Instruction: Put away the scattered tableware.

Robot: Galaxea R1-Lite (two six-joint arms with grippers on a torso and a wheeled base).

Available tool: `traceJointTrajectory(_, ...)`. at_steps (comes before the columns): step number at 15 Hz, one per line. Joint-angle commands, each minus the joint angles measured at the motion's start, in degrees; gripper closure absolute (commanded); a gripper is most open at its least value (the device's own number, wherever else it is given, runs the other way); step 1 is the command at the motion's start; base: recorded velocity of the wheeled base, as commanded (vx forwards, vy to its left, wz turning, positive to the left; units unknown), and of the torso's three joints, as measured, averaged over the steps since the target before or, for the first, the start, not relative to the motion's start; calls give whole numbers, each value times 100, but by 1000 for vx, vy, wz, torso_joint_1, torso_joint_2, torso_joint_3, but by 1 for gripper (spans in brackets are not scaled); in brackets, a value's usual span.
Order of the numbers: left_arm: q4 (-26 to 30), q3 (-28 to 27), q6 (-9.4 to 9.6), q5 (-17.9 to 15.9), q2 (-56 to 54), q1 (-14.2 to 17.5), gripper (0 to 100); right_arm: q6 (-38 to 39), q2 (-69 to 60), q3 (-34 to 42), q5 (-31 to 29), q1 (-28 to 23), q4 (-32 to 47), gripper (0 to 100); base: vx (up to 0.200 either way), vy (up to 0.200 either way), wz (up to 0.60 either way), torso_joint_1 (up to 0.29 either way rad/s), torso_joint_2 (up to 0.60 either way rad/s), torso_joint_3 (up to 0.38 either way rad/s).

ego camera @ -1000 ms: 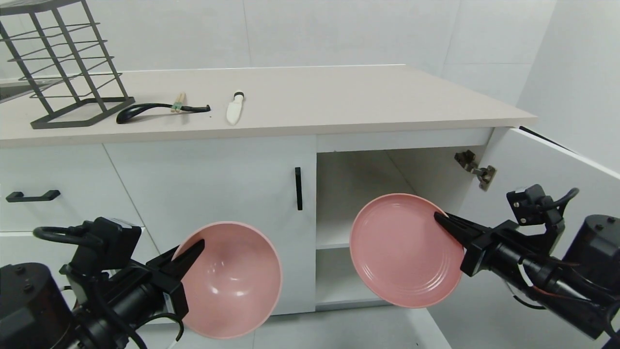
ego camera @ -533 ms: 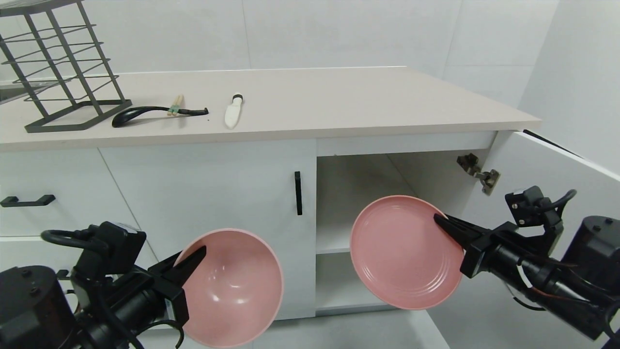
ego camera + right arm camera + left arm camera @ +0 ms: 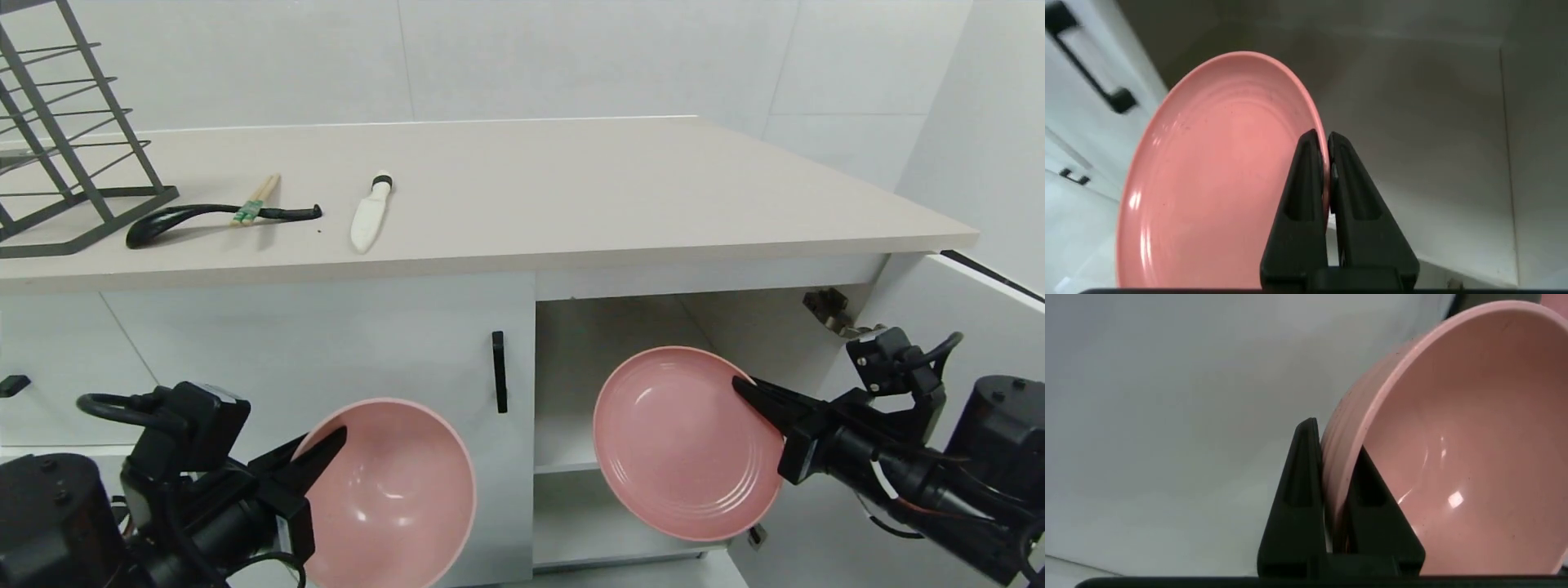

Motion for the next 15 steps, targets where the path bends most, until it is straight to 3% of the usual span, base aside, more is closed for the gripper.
traceJointTrajectory(1,472,0,1,-7,-392,-288,100,17,-3,423,5,46,-9,100,0,0,0,0,0,0)
traceJointTrajectory(3,859,0,10,-16,-699,-499,100,79,6,423,5,10,-9,100,0,0,0,0,0,0)
traceJointTrajectory(11,850,0,1,-16,-717,-446,100,88,823,423,-241,134,-9,100,0,0,0,0,0,0)
traceJointTrajectory(15,850,0,-34,-16,-611,-428,100,1389,1131,317,-250,186,-9,100,0,0,0,0,0,0)
